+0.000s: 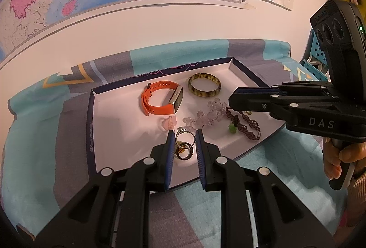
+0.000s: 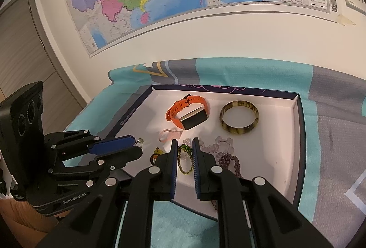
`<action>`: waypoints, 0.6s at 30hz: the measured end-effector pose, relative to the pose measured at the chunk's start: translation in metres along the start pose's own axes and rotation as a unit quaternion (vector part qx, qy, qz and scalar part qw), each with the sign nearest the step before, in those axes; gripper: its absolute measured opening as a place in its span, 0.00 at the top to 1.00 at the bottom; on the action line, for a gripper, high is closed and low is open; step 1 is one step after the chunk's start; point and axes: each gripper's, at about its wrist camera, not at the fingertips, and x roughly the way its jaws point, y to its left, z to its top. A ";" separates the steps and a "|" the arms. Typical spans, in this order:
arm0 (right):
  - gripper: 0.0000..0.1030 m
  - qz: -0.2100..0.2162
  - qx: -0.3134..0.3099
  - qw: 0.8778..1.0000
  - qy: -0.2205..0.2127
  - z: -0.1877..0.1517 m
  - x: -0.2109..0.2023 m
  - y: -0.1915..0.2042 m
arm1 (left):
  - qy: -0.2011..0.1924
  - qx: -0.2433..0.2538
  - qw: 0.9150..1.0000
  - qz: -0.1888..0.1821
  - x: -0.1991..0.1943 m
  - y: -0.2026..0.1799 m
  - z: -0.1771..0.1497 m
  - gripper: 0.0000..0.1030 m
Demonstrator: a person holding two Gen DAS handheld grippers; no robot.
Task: Organize jewelry
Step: 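Carry the silver ring and gold chain ring together into the box, then open both tools to drop the rings into the box and withdraw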
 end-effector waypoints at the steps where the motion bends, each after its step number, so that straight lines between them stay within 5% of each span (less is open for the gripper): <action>1: 0.90 -0.001 0.000 1.000 0.000 0.001 0.000 0.000 | 0.001 0.000 1.000 0.000 0.001 0.000 0.000 0.82; 18: 0.89 -0.014 0.004 1.000 0.022 0.006 0.025 -0.005 | 0.016 -0.009 1.000 -0.001 0.017 0.002 0.002 0.82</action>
